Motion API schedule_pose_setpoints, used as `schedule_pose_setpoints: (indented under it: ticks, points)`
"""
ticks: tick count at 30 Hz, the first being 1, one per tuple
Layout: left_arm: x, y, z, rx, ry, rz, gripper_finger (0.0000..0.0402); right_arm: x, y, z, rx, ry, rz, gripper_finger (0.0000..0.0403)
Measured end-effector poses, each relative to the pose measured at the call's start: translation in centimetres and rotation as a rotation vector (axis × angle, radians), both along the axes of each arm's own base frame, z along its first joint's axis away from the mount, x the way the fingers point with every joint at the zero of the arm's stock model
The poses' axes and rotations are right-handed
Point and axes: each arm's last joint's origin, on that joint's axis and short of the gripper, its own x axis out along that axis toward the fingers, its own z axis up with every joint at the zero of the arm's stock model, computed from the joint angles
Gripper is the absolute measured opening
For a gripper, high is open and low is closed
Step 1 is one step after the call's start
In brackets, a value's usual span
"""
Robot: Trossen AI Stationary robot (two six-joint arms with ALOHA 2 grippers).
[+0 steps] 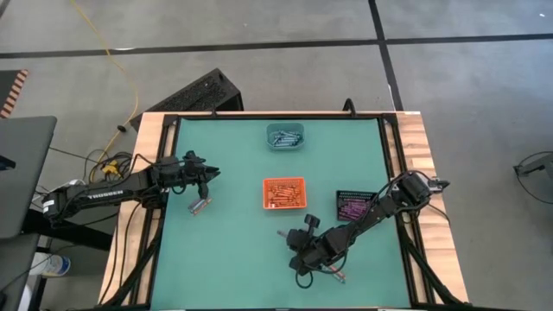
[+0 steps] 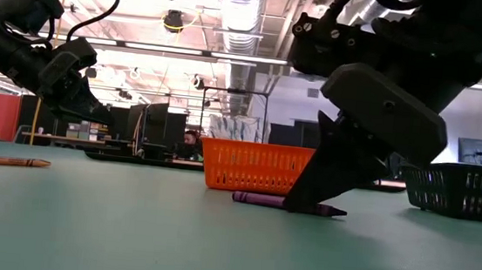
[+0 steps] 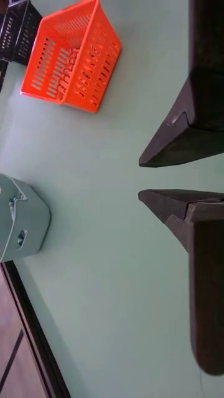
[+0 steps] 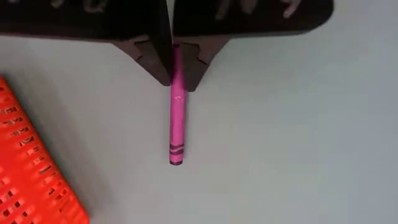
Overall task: Sort crayons
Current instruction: Put the violet crayon into the black bin
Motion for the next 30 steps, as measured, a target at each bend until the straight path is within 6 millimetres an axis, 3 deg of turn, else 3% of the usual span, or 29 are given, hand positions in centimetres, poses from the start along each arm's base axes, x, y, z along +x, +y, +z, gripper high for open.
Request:
schedule_pose_setpoints:
  ticks: [5,9,14,17,23,30]
  points:
    - [0.0,0.0,0.0,0.000,0.001,0.000,0.0056,-0.3,-0.2,1.3,-0.010,0.017,0.059,0.0006]
    - [0.0,0.0,0.0,0.000,0.000,0.000,0.0056,-1.7,-1.0,5.9,-0.018,0.004,0.096,0.0003]
    - [0.0,0.0,0.0,0.000,0.000,0.000,0.0056,-6.0,-2.9,12.0,-0.012,0.071,0.089,0.0002]
    - [0.0,0.0,0.0,0.000,0.000,0.000,0.0056,-9.5,-4.3,14.2,0.018,0.210,0.072,0.0002]
    - [0.0,0.0,0.0,0.000,0.000,0.000,0.0056,-14.7,-6.8,13.8,0.012,0.438,0.045,0.0002]
    - [0.0,0.0,0.0,0.000,0.001,0.000,0.0056,-17.0,-9.0,11.3,0.003,0.493,0.003,0.0003]
